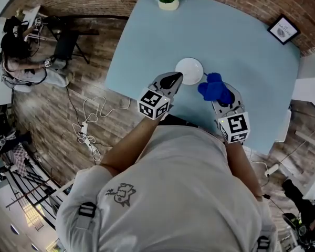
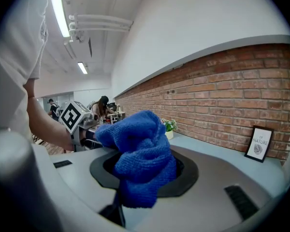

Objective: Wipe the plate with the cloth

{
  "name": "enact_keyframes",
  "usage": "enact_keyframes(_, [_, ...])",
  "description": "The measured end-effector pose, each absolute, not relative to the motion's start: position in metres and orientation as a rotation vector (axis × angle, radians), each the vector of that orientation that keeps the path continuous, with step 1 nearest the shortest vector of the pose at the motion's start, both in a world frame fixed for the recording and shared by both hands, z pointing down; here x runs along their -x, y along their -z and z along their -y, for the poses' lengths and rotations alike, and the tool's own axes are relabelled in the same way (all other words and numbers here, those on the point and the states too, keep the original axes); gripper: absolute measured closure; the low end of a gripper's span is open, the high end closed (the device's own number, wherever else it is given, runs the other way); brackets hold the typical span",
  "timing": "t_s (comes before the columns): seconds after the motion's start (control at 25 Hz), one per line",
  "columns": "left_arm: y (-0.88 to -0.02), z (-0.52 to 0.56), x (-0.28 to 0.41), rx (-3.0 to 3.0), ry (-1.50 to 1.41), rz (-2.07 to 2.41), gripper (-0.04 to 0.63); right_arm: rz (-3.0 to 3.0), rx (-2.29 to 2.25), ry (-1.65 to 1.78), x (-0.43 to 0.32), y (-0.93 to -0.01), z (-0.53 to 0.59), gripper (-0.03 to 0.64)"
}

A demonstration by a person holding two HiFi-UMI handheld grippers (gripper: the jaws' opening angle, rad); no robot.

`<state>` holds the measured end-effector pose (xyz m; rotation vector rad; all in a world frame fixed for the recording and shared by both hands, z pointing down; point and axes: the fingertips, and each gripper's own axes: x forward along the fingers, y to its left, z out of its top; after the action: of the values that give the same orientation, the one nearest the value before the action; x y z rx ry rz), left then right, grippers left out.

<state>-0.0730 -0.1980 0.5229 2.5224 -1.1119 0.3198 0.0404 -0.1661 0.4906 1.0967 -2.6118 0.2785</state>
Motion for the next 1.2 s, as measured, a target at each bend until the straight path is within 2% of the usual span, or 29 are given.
enact_keyframes(0.88, [-0.662,0.241,0.107,-2.286,-0.452,0.882,0.58,2.364,-1.083,-0.573,-0.009,-0.664,0.215,0.491])
enact_keyframes(1.2, [-0.709,0.265,0.117,-2.159,-0.513,0.875,0.544,2.29,-1.055,-0.67,-0.006,-0.711,0.23,0.489])
